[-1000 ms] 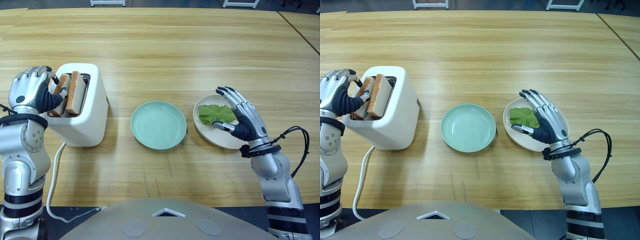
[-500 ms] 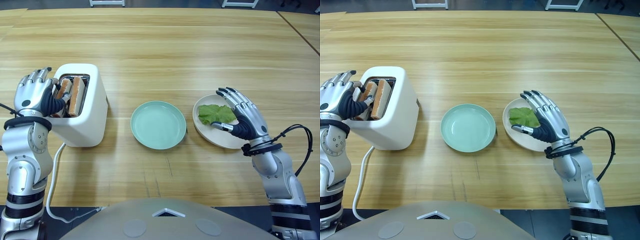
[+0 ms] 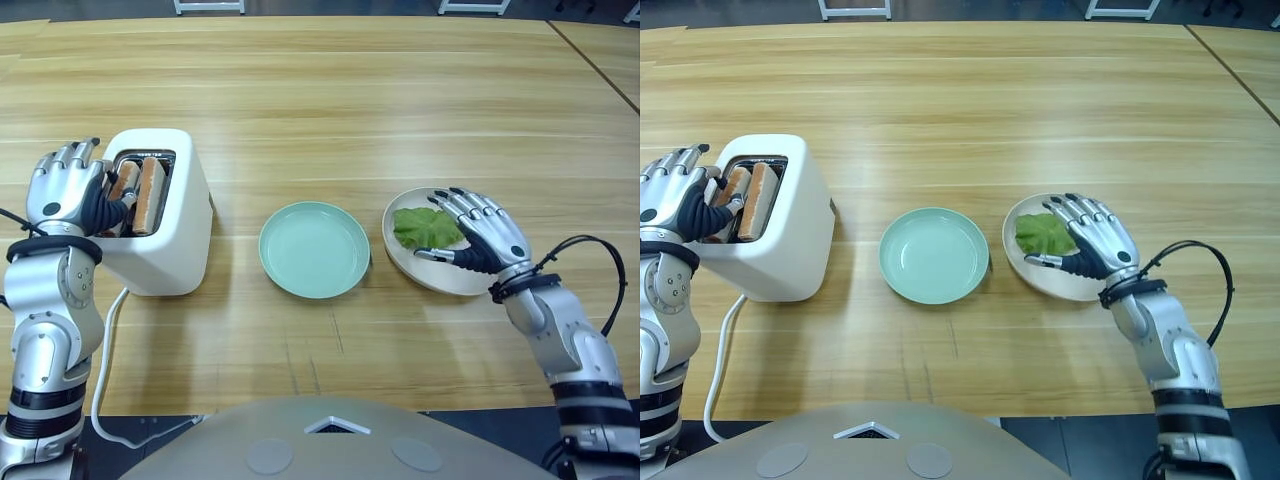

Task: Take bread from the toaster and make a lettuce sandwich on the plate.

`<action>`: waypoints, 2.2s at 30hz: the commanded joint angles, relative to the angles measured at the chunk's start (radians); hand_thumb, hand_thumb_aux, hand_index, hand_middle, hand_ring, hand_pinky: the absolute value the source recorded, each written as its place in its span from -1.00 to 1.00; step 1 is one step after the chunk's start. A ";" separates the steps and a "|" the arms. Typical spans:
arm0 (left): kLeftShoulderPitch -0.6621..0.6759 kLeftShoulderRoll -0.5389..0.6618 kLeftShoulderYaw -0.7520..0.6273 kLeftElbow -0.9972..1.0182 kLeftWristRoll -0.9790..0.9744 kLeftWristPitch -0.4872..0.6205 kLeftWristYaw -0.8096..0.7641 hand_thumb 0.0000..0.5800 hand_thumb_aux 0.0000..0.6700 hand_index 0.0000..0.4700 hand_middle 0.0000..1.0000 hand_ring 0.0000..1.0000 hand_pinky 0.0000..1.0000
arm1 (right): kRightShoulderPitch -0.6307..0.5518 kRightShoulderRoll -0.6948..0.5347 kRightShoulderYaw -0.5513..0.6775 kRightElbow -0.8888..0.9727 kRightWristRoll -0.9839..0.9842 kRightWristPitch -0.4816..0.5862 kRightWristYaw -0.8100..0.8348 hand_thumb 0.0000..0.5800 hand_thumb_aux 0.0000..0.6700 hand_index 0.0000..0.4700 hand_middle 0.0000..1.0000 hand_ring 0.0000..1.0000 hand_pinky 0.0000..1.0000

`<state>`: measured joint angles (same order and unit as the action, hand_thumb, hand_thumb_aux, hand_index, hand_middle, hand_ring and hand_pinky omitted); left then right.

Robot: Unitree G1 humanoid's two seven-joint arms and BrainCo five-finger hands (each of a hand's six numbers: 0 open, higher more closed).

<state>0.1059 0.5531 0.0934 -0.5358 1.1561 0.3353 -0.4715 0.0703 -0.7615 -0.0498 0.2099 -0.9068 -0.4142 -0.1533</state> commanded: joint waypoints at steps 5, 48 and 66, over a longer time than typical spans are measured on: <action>-0.003 -0.014 0.059 -0.081 -0.108 -0.018 0.032 1.00 1.00 1.00 1.00 1.00 1.00 | -0.289 -0.046 0.256 0.432 -0.177 0.006 -0.169 -0.57 -0.77 -0.77 -1.00 -1.00 -1.00; -0.543 -0.232 -0.313 0.173 -0.468 -0.083 0.061 1.00 1.00 1.00 1.00 1.00 1.00 | -0.441 -0.122 0.378 0.653 0.033 0.060 -0.181 -1.00 -1.00 -1.00 -1.00 -1.00 -1.00; -0.235 -0.178 -0.582 0.051 -0.093 -0.261 0.237 -1.00 -1.00 -1.00 -1.00 -1.00 -1.00 | -0.350 -0.177 0.343 0.407 0.111 -0.020 -0.242 1.00 1.00 1.00 -1.00 -1.00 -1.00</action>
<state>-0.2032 0.3638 -0.4941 -0.4225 1.0414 0.0848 -0.2509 -0.3298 -0.8976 0.3445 0.7344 -0.8394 -0.4078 -0.3826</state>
